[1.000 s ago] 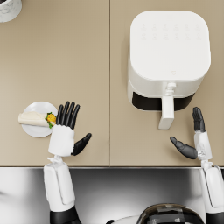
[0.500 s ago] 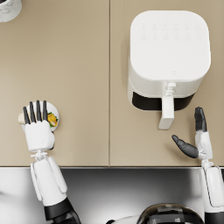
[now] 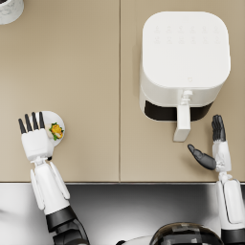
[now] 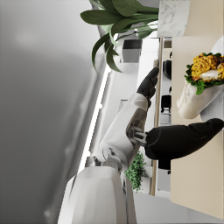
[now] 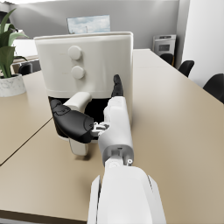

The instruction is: Pick up the chicken rolls and place it into the air fryer

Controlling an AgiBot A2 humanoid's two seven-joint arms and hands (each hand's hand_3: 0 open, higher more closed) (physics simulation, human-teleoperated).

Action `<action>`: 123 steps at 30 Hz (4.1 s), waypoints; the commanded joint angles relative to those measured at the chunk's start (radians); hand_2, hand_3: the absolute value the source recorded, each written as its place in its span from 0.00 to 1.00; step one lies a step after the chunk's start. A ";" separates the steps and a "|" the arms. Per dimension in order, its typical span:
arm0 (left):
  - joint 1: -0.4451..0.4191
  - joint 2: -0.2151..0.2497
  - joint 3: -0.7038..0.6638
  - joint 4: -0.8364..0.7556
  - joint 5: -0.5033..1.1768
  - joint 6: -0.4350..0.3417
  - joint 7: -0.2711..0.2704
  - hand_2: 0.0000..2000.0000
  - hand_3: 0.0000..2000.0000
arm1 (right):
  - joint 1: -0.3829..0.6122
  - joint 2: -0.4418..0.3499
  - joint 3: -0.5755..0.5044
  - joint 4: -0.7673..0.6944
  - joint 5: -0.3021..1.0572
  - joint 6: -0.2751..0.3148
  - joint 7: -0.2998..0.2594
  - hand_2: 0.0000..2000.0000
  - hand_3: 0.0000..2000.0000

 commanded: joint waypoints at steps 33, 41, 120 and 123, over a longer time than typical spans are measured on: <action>0.037 0.017 0.112 -0.243 0.001 0.454 0.142 1.00 1.00 | 0.070 -0.074 0.058 -0.136 0.000 0.000 0.000 0.00 0.00; -0.019 0.029 0.167 -0.421 0.000 0.451 0.143 1.00 1.00 | 0.101 -0.095 0.082 -0.275 0.000 0.000 0.000 0.00 0.00; 0.401 0.359 0.824 -0.290 -0.462 0.420 0.148 1.00 1.00 | -0.305 0.166 0.233 0.209 0.005 0.196 -0.020 1.00 1.00; 0.379 0.352 0.827 -0.308 -0.462 0.452 0.147 0.00 0.51 | -0.320 0.153 0.206 0.222 0.006 0.257 -0.017 1.00 1.00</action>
